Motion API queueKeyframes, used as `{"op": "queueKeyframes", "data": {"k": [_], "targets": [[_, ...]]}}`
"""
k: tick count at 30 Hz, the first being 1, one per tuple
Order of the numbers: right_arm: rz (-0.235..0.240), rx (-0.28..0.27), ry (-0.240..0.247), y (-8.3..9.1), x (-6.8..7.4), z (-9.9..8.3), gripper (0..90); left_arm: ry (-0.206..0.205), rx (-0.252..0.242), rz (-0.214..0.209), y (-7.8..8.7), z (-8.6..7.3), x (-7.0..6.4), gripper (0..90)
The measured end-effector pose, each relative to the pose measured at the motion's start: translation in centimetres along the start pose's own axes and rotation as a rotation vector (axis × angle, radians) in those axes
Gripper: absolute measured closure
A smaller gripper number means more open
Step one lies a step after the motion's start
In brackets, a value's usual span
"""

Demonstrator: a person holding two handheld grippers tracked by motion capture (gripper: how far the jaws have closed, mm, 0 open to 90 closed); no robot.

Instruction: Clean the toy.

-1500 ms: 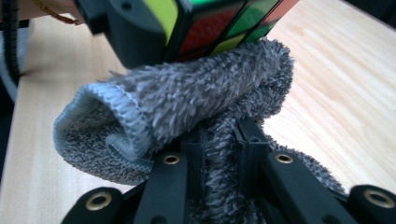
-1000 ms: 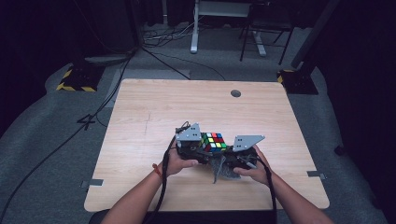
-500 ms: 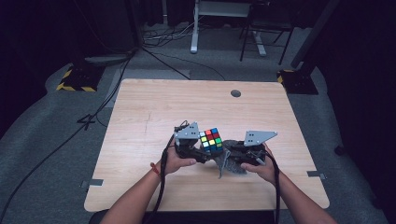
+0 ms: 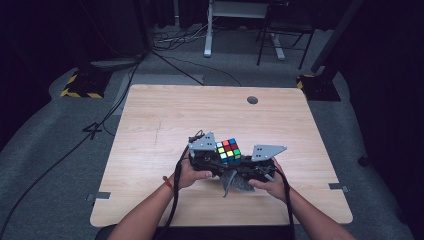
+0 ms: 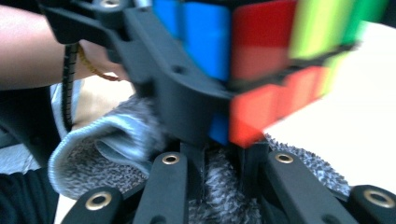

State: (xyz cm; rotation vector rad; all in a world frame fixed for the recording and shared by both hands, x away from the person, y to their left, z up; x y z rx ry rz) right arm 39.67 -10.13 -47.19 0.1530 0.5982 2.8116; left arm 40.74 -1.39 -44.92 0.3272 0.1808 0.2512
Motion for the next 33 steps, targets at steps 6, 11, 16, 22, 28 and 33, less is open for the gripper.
{"op": "queueKeyframes", "data": {"k": [6, 11, 16, 22, 28, 33], "targets": [[-0.074, -0.015, -0.015, 2.2, -2.2, 0.1, 76.8, 0.012, -0.007, 0.01, 0.2, -0.1, 0.5, 33.5], [-0.065, 0.033, 0.025, 1.6, -1.7, -0.4, 76.8, 0.008, 0.015, 0.019, -0.3, -0.4, 0.6, 33.5], [-0.001, 0.035, 0.06, 0.6, -0.2, -0.3, 76.8, 0.013, 0.015, 0.024, -0.1, -0.4, 0.7, 33.6], [-0.022, 0.022, 0.057, 0.8, -0.4, -0.1, 76.9, 0.012, 0.009, 0.01, 0.1, -0.3, 0.7, 33.6], [-0.097, 0.011, 0.016, 1.9, -2.4, -0.4, 76.9, 0.004, 0.02, -0.007, -0.1, -0.3, 0.3, 33.6], [-0.128, 0.009, -0.006, 2.5, -3.4, -0.6, 77.0, -0.001, 0.025, 0.005, 0.0, -0.4, 0.4, 33.6]]}}
Point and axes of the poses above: each handheld gripper's, and its own axes: y roughly backward along the jaws, z roughly out of its top, x roughly to its left, the point moved 8 cm from there along -y, roughly forward along the jaws, and after that the axes turned 2 degrees about y, right-handed, at the moved point
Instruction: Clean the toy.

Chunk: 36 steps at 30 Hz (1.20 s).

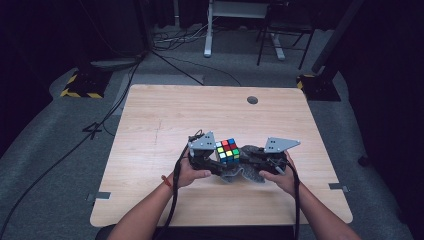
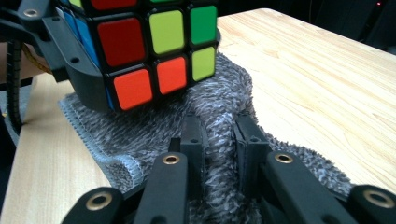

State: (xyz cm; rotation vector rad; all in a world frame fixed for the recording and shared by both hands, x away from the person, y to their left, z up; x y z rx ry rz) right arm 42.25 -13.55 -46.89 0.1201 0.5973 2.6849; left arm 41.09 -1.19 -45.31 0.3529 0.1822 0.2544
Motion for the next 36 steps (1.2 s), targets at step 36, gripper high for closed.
{"op": "queueKeyframes", "data": {"k": [36], "targets": [[0.095, -0.033, 0.044, 0.0, 1.6, 0.5, 76.9, 0.003, -0.006, 0.013, 0.4, 0.3, 0.2, 33.6]]}}
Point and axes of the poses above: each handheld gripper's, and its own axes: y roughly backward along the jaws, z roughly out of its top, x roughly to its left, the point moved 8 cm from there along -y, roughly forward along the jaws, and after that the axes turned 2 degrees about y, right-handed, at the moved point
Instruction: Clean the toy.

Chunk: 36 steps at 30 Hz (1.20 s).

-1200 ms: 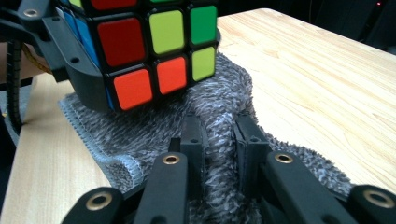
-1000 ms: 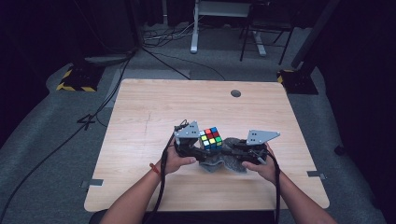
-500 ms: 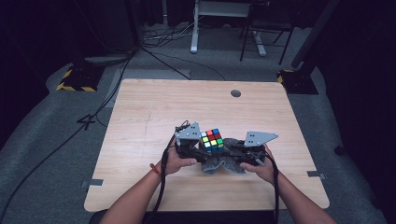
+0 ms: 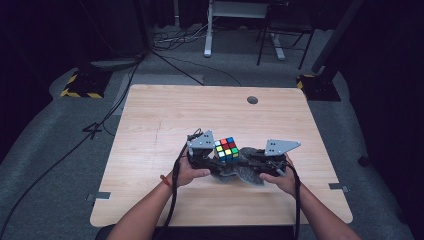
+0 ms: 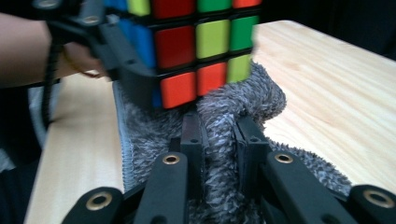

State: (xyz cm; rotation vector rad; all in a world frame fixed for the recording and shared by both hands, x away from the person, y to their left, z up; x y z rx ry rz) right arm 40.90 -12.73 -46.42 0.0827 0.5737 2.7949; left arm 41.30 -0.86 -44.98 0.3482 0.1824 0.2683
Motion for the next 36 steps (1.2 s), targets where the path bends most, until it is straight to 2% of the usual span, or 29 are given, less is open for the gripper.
{"op": "queueKeyframes", "data": {"k": [6, 8, 10, 13, 17, 19, 22, 29, 32, 36], "targets": [[0.067, 0.018, 0.053, -0.6, 1.7, 0.1, 76.9, 0.013, 0.001, 0.006, 0.1, -0.1, 0.4, 33.6], [0.064, 0.02, 0.063, -0.7, 1.8, 0.2, 76.9, 0.015, -0.003, 0.003, 0.1, -0.1, 0.4, 33.6], [0.037, 0.028, 0.063, -0.7, 1.4, 0.1, 76.9, 0.012, -0.003, -0.008, 0.1, -0.1, 0.2, 33.6], [-0.034, 0.028, 0.039, -0.3, 0.3, 0.1, 76.8, -0.004, -0.003, -0.034, -0.1, 0.0, -0.4, 33.6], [-0.088, 0.036, 0.011, 0.1, -0.8, -0.2, 76.9, -0.022, 0.009, -0.053, -0.4, 0.0, -0.9, 33.6], [-0.094, 0.034, 0.003, 0.2, -1.1, -0.2, 76.9, -0.024, 0.013, -0.049, -0.4, -0.1, -0.9, 33.6], [-0.069, 0.032, 0.009, 0.1, -0.7, -0.2, 77.0, -0.018, 0.011, -0.038, -0.4, -0.1, -0.7, 33.6], [0.054, 0.022, 0.069, -0.5, 1.6, 0.2, 76.9, 0.011, -0.01, -0.012, 0.1, -0.1, 0.2, 33.6], [0.06, 0.031, 0.088, -0.7, 2.0, 0.3, 76.9, 0.007, -0.003, -0.003, 0.1, -0.1, 0.4, 33.6], [0.039, 0.032, 0.08, -0.6, 1.6, 0.2, 76.9, 0.0, 0.004, 0.007, 0.1, -0.2, 0.4, 33.6]]}}
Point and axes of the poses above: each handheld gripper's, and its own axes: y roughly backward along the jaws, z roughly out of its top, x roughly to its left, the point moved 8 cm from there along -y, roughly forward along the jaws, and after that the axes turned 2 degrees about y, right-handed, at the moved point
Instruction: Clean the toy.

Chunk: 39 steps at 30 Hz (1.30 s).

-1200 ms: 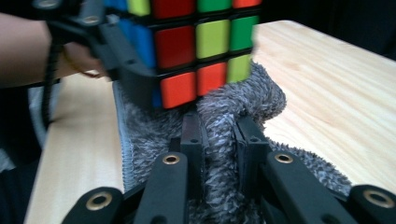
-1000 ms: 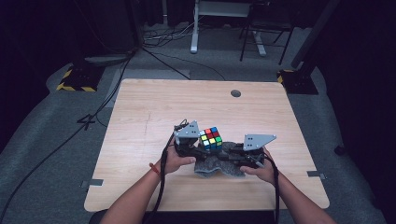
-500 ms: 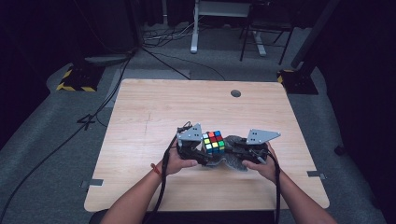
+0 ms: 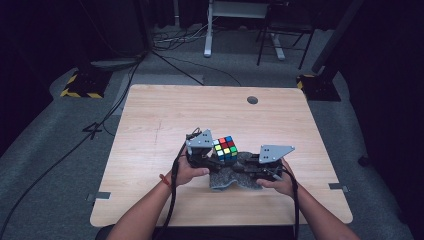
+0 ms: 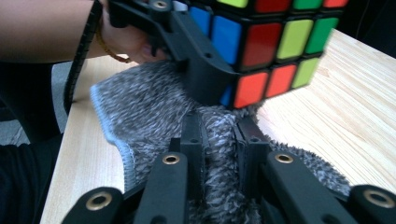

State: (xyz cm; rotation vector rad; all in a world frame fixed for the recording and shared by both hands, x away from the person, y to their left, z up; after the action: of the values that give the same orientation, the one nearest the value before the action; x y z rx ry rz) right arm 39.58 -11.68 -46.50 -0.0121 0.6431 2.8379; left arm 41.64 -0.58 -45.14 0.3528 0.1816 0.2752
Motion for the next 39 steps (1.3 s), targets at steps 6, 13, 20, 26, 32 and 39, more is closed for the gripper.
{"op": "queueKeyframes", "data": {"k": [6, 13, 20, 26, 32, 39], "targets": [[-0.061, 0.02, -0.014, 0.6, -1.3, -0.5, 76.8, -0.003, 0.019, 0.041, 0.1, -0.3, 0.7, 33.6], [-0.157, 0.074, -0.031, 1.9, -3.8, -1.6, 76.7, -0.02, 0.062, 0.115, 0.3, -1.3, 2.4, 33.6], [-0.224, 0.152, -0.069, 3.4, -6.2, -3.7, 76.6, 0.006, 0.121, 0.139, -0.5, -3.3, 3.9, 33.6], [-0.237, 0.183, -0.119, 3.4, -7.5, -5.4, 75.9, 0.039, 0.193, 0.141, -1.4, -5.1, 5.0, 33.6], [-0.235, 0.24, -0.136, 2.4, -7.9, -7.0, 74.8, 0.052, 0.247, 0.112, -2.3, -6.4, 5.2, 33.6], [-0.214, 0.26, -0.145, 1.9, -7.7, -7.4, 73.8, 0.051, 0.287, 0.08, -3.2, -7.3, 4.8, 33.5]]}}
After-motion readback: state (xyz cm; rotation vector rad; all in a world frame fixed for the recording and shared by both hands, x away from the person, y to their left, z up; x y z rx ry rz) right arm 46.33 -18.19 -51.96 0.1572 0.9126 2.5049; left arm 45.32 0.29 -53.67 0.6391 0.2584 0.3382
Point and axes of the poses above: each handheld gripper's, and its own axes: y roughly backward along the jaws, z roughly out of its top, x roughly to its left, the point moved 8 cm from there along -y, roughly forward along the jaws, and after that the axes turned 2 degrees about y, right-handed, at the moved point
